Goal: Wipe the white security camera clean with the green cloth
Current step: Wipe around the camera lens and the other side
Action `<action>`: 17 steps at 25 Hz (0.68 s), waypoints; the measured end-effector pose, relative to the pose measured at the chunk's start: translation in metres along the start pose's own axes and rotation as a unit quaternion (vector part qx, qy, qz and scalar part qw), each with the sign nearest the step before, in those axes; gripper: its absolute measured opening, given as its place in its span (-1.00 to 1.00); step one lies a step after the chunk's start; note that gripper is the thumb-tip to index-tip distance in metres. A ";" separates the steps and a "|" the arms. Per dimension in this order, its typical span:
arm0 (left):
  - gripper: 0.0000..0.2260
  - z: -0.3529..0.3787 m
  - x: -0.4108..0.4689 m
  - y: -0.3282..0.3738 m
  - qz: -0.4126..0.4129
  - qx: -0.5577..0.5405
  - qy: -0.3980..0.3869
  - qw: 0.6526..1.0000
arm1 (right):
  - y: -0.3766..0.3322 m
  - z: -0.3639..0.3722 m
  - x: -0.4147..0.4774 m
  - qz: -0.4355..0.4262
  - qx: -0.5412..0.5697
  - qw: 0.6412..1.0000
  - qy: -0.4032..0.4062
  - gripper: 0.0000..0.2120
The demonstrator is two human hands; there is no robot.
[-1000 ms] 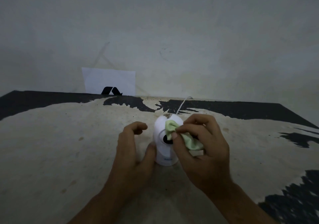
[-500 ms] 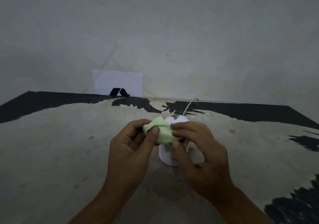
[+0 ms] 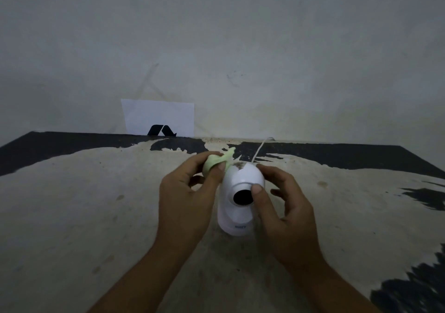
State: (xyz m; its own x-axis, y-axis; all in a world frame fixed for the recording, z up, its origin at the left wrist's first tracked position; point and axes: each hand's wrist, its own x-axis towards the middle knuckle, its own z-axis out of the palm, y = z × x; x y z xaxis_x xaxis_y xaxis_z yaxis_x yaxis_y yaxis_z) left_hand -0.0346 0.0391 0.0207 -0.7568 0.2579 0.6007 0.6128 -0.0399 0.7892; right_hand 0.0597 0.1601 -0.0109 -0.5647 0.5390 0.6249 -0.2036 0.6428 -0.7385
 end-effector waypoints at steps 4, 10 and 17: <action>-0.66 0.001 0.002 -0.006 0.089 0.068 -0.080 0.991 | 0.001 0.002 0.000 -0.002 0.003 1.000 -0.018 -0.53; -0.66 0.001 0.004 -0.011 0.173 0.100 -0.130 0.971 | 0.004 0.004 0.000 0.003 0.001 1.000 -0.016 -0.48; -0.69 0.003 0.008 -0.007 0.156 0.072 -0.143 0.975 | 0.005 0.006 -0.001 0.002 0.005 1.000 -0.008 -0.49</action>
State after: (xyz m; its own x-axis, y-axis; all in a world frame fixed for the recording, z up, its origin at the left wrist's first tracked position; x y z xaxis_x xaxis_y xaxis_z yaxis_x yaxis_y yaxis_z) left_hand -0.0442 0.0443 0.0196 -0.4466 0.5139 0.7324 0.8445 -0.0282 0.5348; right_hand 0.0547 0.1591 -0.0165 -0.5782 0.5321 0.6185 -0.2105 0.6351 -0.7432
